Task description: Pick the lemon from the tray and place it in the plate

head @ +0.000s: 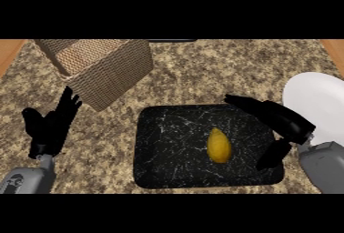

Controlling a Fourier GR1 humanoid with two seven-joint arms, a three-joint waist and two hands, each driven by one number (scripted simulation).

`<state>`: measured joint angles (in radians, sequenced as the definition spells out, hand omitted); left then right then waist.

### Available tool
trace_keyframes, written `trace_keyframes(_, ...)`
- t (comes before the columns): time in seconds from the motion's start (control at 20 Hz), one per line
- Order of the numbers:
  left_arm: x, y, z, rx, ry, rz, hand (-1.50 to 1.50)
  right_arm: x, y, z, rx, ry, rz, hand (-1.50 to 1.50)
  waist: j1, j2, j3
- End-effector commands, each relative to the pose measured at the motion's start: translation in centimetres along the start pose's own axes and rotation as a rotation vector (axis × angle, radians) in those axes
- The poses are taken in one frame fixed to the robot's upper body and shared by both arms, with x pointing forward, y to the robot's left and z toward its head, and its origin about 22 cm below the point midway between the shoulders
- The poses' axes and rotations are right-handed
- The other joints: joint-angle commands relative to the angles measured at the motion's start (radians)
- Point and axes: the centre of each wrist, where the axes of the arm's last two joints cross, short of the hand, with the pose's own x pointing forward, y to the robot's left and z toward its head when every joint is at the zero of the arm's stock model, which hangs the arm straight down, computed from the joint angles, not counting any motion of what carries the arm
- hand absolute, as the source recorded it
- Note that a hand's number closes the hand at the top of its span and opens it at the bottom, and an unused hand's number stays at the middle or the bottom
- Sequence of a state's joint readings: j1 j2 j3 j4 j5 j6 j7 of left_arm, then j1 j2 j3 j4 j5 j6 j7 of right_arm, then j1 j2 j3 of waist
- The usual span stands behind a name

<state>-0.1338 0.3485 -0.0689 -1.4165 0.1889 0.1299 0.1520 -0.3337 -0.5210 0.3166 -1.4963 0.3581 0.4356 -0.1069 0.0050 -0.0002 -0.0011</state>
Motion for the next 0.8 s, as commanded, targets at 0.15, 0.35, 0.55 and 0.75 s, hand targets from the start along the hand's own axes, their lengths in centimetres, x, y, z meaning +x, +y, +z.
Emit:
trace_keyframes(0.15, 1.8, -1.1, -2.3, 0.005, -0.012, -0.005, 0.00, 2.2, 3.2, -2.0, 0.106, 0.038, 0.070, -1.50, -0.008, 0.001, 0.001)
trace_keyframes(0.35, 1.4, -1.5, -1.5, 0.006, -0.007, -0.002, 0.00, 1.8, 2.1, -2.6, 0.135, 0.071, 0.072, -1.50, -0.004, 0.000, 0.001)
trace_keyframes(0.55, 0.6, -0.8, 0.6, -0.011, -0.015, -0.001, 0.00, 3.3, 3.2, -3.2, 0.091, 0.096, 0.100, -1.50, -0.003, -0.001, 0.001)
trace_keyframes(0.75, 1.4, -1.3, 0.2, -0.012, -0.034, 0.008, 0.00, 2.4, 6.3, -4.4, 0.125, 0.097, 0.125, -1.50, -0.002, 0.000, 0.001)
